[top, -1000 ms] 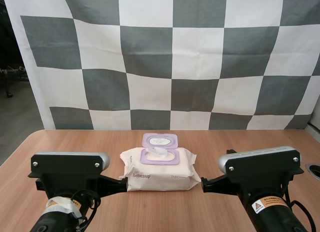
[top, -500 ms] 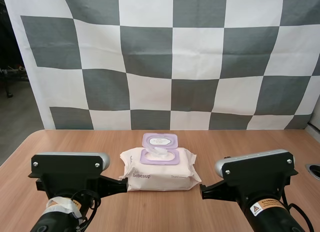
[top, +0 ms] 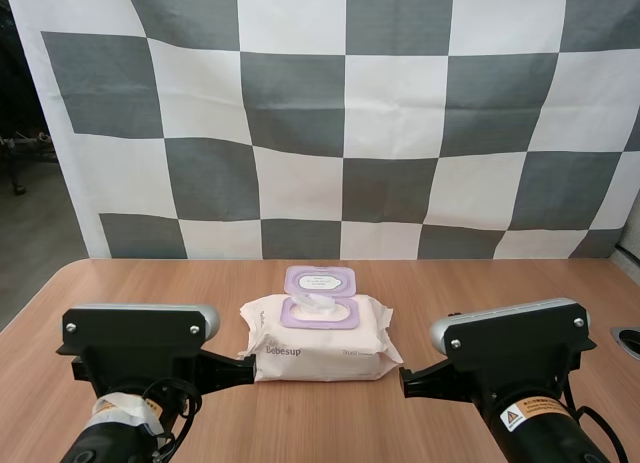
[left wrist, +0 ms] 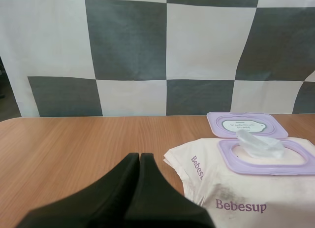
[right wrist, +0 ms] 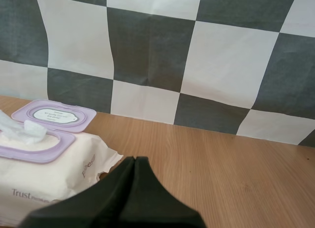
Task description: Open the wet wipes lid
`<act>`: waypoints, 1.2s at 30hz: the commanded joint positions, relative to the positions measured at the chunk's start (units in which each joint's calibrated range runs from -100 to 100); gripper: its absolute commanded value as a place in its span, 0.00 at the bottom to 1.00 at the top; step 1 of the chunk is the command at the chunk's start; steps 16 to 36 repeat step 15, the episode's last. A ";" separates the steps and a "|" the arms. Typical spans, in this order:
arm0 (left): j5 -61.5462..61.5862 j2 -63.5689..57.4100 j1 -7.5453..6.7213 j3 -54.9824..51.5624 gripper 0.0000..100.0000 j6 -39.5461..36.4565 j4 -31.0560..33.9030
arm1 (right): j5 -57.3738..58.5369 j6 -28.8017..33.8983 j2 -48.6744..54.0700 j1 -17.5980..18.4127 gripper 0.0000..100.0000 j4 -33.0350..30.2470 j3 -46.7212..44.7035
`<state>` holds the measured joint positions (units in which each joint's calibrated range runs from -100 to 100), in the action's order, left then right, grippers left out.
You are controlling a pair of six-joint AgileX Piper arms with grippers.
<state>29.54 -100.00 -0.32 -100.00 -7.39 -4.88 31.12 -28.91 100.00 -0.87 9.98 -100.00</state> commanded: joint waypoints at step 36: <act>-0.01 0.00 -0.03 0.00 0.02 0.01 0.03 | 0.72 -0.04 0.00 -0.01 0.00 0.01 0.00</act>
